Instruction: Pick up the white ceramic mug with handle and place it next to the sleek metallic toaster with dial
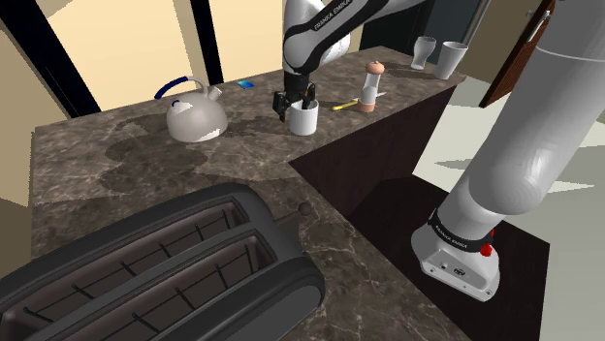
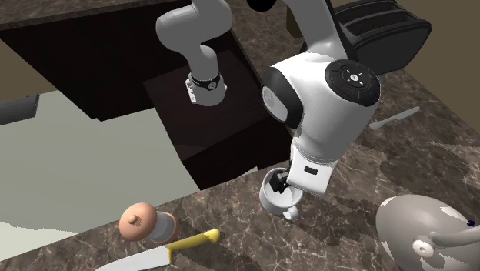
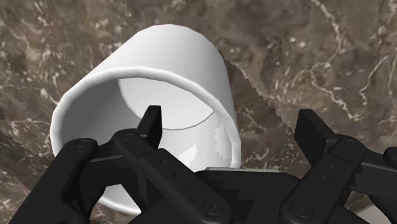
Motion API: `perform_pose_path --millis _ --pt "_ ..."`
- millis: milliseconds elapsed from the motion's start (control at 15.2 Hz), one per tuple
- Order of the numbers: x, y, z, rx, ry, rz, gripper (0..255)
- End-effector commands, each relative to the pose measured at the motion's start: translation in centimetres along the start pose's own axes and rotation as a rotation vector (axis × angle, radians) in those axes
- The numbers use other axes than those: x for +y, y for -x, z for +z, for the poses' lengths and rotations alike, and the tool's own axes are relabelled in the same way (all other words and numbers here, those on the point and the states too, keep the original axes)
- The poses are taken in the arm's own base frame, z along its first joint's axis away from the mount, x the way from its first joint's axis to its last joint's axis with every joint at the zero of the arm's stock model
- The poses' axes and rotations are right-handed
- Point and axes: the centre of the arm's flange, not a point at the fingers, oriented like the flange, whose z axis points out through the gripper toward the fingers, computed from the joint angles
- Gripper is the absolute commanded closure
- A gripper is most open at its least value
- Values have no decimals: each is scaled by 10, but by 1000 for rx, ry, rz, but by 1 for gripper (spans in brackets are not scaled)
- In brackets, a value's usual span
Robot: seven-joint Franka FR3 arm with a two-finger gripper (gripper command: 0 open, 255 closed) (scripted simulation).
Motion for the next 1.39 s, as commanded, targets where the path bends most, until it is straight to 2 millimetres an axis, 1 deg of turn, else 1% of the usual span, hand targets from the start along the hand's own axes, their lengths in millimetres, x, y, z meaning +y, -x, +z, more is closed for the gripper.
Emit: perform_pose_path --millis 0,330,396,990,1320 --pt "0 0 1 1 0 0 0" --pt "0 0 1 1 0 0 0" --pt "0 0 1 1 0 0 255" --pt "0 0 1 1 0 0 255" --pt "0 -2 -25 1 0 0 255"
